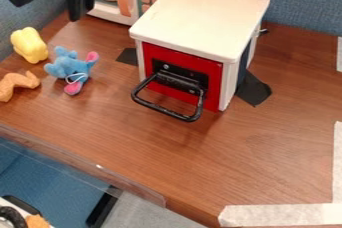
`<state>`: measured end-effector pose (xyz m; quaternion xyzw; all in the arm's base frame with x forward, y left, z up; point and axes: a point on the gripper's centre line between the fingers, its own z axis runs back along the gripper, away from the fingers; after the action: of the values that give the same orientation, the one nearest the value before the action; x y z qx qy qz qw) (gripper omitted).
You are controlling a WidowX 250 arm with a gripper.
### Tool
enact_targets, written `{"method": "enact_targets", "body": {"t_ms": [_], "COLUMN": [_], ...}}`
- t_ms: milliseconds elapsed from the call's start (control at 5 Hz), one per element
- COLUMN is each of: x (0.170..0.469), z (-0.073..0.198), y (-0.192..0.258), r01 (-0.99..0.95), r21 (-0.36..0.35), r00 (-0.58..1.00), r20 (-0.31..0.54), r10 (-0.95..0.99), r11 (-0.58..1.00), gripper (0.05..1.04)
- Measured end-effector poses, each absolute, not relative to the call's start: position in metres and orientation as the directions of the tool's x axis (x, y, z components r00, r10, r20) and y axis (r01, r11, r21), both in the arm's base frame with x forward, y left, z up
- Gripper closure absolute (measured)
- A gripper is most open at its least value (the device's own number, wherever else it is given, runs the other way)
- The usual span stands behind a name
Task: Open the drawer
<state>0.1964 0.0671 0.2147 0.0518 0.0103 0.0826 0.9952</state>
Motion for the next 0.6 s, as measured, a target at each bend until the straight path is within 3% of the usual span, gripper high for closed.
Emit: {"method": "enact_targets", "body": {"t_ms": [200,400,600], "x": [0.196,0.206,0.214], "z": [0.210,0.199,0.189], "y": [0.065,0.046,0.030], "r01": [-0.169,-0.195,-0.249], "r21": [0.095,0.016,-0.013], "r00": [0.985,0.981,0.965], "r20": [-0.027,0.027,0.085], "r10": [0.172,0.194,0.249], "r11": [0.981,0.981,0.969], "gripper": [0.083,0.083,0.083]}}
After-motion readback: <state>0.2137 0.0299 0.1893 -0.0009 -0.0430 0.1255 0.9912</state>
